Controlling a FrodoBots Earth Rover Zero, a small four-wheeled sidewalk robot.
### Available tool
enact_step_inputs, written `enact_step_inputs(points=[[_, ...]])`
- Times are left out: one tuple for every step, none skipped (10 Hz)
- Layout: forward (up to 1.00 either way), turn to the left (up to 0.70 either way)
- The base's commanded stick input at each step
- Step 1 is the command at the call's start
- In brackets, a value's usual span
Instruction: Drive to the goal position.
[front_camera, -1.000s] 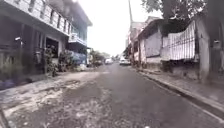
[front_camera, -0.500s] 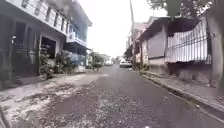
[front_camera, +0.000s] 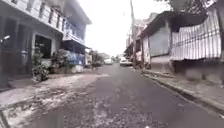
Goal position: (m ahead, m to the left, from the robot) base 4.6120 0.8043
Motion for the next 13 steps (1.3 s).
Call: enact_step_inputs(points=[[1.0, 0.0], [1.0, 0.0], [1.0, 0.0], [1.0, 0.0], [1.0, 0.0], [1.0, 0.0], [1.0, 0.0], [1.0, 0.0], [1.0, 0.0], [1.0, 0.0], [1.0, 0.0], [1.0, 0.0], [1.0, 0.0]])
